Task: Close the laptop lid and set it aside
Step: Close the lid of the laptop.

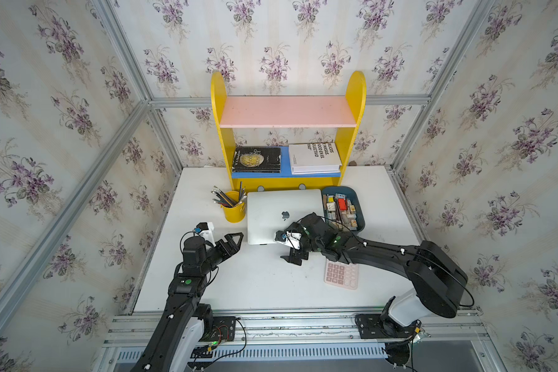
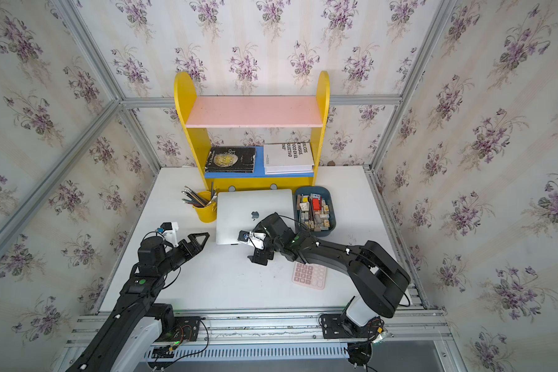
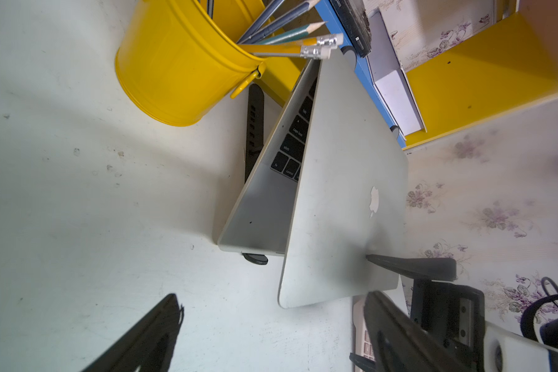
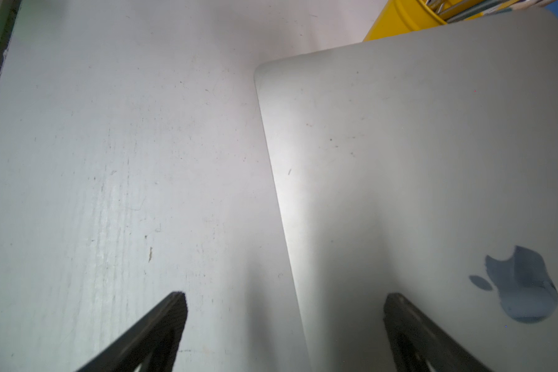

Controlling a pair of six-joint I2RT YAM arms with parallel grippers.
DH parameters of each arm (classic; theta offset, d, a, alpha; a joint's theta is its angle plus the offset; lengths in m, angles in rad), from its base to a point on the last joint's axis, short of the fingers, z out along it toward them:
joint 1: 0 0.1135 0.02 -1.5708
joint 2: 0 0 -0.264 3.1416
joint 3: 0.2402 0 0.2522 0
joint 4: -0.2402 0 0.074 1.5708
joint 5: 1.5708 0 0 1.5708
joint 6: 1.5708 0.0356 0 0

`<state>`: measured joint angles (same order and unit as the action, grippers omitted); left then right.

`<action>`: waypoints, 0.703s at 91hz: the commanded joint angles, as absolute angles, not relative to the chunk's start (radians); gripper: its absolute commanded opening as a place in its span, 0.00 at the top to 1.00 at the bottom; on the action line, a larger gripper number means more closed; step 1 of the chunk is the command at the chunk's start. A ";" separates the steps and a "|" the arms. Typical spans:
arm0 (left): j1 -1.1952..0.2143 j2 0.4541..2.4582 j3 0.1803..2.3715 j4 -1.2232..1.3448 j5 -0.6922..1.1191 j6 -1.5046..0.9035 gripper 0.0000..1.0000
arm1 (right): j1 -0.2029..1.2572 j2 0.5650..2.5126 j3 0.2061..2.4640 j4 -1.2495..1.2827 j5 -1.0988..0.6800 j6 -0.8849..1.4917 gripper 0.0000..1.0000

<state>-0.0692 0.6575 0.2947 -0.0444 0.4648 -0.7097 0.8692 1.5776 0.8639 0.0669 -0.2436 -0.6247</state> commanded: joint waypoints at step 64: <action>-0.068 0.689 0.289 0.017 0.482 -0.709 0.08 | 0.853 1.712 0.876 0.171 -0.229 -0.576 0.00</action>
<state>-0.0692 0.6849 0.2920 -0.0200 0.4679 -0.7101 0.8570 1.6985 0.8730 0.1543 -0.2436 -0.6014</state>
